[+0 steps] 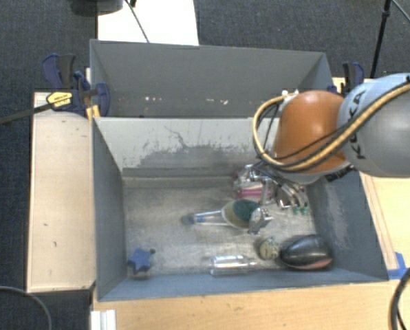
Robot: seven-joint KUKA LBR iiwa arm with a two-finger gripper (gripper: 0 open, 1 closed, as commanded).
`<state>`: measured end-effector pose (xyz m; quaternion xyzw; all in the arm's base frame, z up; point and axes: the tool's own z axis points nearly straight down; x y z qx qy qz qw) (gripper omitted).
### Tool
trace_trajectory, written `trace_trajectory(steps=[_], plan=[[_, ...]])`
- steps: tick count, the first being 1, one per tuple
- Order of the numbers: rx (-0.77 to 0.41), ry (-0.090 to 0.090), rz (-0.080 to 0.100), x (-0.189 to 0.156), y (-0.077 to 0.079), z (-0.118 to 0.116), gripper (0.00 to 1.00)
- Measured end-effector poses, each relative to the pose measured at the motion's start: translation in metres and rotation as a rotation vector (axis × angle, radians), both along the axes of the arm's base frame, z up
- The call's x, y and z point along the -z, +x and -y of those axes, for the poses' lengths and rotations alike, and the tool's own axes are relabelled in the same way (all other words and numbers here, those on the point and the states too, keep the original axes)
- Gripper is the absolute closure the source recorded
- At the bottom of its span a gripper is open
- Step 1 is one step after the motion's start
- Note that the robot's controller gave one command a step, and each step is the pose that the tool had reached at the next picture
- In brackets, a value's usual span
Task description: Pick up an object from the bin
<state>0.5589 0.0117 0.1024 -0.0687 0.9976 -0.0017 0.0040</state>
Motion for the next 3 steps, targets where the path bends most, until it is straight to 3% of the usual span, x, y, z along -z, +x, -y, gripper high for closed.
trace_trajectory(steps=[1,2,3], plan=[[0.072,0.005,-0.003,-0.002,0.002,0.012,0.0],[0.06,0.006,0.0,0.03,0.004,0.011,0.0],[0.065,0.005,-0.002,0.029,0.006,0.01,0.0]])
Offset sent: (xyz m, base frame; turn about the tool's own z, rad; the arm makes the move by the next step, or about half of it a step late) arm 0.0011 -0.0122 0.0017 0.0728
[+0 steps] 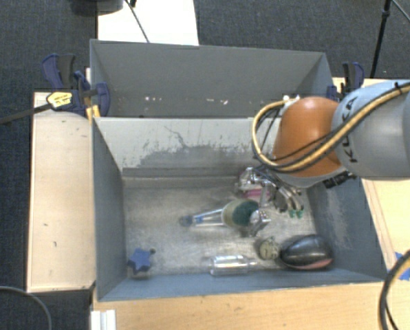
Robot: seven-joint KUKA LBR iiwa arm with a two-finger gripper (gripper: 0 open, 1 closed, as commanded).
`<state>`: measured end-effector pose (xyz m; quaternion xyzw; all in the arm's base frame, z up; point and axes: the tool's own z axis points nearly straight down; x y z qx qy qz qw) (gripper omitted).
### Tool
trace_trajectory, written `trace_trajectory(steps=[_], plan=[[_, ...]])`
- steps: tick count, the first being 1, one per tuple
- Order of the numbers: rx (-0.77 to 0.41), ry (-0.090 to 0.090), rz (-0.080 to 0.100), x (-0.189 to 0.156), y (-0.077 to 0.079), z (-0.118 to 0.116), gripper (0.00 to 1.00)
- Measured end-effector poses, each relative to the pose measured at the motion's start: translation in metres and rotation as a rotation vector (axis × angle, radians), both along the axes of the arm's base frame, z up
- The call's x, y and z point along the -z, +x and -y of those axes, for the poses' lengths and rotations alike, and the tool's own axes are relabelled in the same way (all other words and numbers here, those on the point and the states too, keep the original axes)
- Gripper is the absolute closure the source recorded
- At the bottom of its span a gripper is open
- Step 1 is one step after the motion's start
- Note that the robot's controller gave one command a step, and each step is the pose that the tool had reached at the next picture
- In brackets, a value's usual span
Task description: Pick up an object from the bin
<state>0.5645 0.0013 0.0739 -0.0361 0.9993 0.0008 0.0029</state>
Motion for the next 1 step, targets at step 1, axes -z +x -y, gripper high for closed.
trace_trajectory(steps=[1], plan=[[0.004,0.001,0.008,-0.0023,0.0026,0.0,1.0]])
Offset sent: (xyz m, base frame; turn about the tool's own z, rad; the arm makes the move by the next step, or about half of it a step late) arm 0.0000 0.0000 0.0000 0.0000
